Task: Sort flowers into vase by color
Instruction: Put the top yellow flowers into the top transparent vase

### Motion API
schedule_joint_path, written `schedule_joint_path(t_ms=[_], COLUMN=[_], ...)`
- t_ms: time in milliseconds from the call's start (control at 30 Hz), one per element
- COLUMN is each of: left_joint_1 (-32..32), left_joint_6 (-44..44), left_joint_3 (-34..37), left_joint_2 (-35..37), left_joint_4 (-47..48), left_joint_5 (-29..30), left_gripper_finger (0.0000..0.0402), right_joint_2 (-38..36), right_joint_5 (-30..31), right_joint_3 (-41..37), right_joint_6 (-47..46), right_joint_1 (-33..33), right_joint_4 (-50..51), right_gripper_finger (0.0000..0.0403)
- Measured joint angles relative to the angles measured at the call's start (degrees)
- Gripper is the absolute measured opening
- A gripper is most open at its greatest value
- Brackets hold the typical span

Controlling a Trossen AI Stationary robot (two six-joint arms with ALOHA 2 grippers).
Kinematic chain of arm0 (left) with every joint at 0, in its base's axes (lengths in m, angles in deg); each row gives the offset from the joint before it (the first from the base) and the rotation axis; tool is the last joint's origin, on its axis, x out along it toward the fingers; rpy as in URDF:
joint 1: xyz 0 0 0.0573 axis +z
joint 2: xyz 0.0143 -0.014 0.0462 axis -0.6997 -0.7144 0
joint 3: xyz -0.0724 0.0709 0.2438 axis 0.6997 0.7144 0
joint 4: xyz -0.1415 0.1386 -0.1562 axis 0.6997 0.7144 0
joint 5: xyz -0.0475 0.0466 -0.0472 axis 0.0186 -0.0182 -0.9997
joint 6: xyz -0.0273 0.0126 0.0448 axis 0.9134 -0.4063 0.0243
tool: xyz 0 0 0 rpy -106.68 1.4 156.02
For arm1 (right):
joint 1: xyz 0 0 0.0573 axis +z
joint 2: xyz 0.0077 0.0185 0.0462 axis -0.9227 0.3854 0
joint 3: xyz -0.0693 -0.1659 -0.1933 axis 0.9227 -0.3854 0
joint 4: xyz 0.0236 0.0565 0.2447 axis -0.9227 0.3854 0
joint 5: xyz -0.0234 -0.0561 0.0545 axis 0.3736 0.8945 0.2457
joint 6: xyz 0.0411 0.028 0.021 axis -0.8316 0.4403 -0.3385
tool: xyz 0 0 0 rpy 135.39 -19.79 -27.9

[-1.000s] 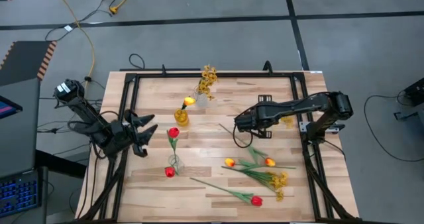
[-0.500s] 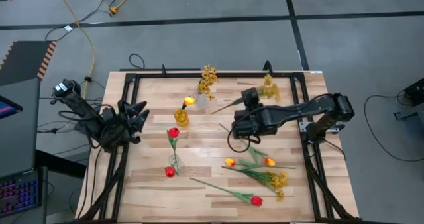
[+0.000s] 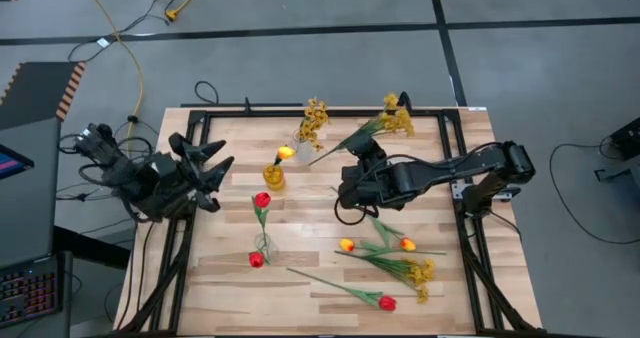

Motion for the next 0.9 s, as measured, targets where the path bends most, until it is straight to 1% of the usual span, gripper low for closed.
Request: schedule_joint_path(t_ms=[133, 233, 300, 567, 733, 900], left_joint_1=[3.5, 6.6, 8.7, 16.3, 20.5, 25.4], left_joint_6=[7.4, 11.2, 13.2, 16.0, 16.2, 18.9], left_joint_3=[-6.9, -10.6, -12.6, -17.8, -19.2, -19.5], left_joint_2=[-1.6, -3.5, -5.0, -10.5, -13.0, -15.1], left_joint_4=[14.6, 21.3, 24.5, 30.3, 32.2, 33.7], left_joint_5=[-4.6, -8.8, -11.8, -22.6, -28.1, -35.1], left_gripper_finger=[0.0192, 0.0192, 0.0192, 0.0192, 0.0192, 0.0192], right_joint_2=[0.0, 0.0, 0.0, 0.0, 0.0, 0.0], right_joint_5=[-0.2, -0.2, -0.2, -0.3, -0.4, -0.4], right_joint_3=[0.0, 0.0, 0.0, 0.0, 0.0, 0.0], right_joint_6=[4.5, 8.4, 9.2, 10.5, 14.1, 16.3], right_joint_1=[0.0, 0.0, 0.1, 0.8, 0.3, -1.0], right_joint_4=[-5.8, -9.5, -11.0, -11.4, -13.3, -16.8], right_gripper_finger=[0.0044, 0.0044, 0.0044, 0.0044, 0.0044, 0.0044])
